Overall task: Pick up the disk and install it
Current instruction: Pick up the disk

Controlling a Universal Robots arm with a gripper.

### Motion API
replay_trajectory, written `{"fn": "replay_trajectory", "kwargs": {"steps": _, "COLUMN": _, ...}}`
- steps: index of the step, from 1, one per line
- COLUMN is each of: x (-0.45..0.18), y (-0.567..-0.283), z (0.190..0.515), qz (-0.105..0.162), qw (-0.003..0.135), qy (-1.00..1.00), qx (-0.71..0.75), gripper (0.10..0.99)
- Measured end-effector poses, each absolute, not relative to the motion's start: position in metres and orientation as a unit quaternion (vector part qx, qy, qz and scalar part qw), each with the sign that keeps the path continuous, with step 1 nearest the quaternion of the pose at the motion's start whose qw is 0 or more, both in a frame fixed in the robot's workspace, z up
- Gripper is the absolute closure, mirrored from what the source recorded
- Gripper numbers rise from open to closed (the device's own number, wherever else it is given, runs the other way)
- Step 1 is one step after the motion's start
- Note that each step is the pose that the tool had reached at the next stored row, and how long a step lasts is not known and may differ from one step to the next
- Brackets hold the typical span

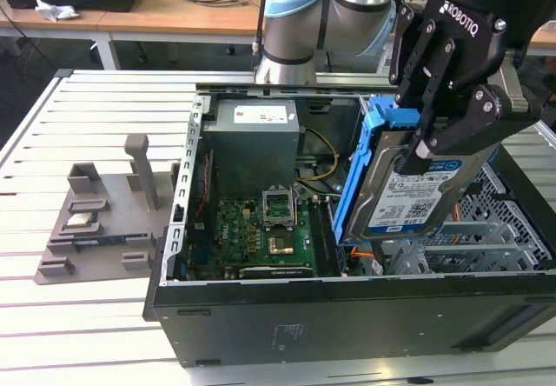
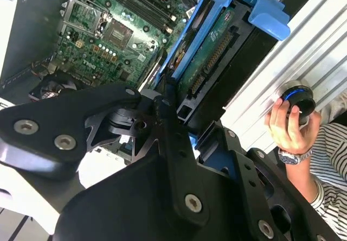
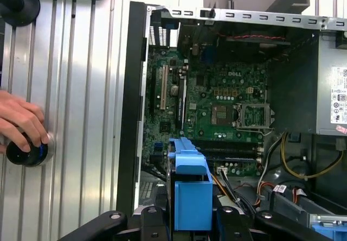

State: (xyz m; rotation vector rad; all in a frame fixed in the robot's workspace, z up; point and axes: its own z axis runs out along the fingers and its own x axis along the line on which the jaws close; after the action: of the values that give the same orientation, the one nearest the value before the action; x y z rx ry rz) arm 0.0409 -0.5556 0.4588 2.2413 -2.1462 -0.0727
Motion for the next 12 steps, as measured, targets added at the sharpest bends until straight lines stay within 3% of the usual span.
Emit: {"fn": "replay_trajectory", "kwargs": {"steps": 12, "x": 0.065, "y": -0.556, "z": 0.458, "qz": -0.023, "qw": 0.019, "qy": -0.691, "qx": 0.722, "gripper": 0.722}}
